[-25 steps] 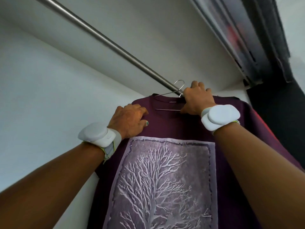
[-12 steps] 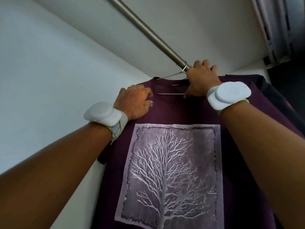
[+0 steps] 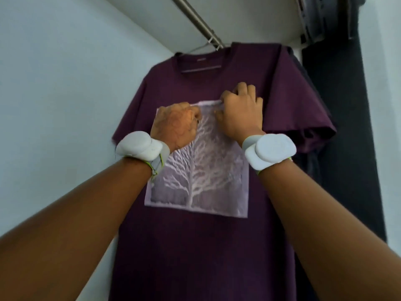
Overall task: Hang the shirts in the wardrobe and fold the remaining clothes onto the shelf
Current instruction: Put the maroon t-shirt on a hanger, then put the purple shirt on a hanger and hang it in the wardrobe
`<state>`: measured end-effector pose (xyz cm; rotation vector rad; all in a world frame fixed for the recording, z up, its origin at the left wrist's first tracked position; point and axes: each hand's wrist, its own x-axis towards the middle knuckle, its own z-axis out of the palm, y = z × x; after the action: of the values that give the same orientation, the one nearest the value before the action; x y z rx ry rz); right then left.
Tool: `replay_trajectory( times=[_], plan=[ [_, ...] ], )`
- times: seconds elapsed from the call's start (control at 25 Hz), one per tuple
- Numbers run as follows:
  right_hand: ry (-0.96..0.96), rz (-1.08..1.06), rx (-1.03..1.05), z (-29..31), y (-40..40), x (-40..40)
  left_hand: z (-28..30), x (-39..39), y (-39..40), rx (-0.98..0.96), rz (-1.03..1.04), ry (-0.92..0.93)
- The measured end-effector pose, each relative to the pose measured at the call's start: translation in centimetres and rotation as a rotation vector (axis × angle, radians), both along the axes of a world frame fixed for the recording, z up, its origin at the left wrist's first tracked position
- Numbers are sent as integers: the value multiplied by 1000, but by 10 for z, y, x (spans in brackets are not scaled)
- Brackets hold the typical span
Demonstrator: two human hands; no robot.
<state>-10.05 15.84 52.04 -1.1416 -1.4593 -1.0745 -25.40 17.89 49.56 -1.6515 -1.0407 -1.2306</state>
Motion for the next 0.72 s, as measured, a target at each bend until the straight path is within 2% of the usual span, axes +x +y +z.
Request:
replay_trajectory(
  times=[0.16,0.2,0.28,0.4,0.6,0.72],
  plan=[
    [83,121,-148,-123,-38,59,-116,58,-34,-43,-26,101],
    [104,155,-197,-164,-54,79,-154,75,-43,-47,-49,87],
    [156,209,-248,-218,-72,104,-207,101,-56,-38,-135,-55],
    [433,191,-462,-354,-163,188,-342,180,-135,-348,-362,-169],
    [717,152,-623,-486,-267,255,-470,248,-209,-703,-627,-352],
    [997,-68,-657,-593,-408,305,-576,317,-318,-1054,-849,-304]
  ],
)
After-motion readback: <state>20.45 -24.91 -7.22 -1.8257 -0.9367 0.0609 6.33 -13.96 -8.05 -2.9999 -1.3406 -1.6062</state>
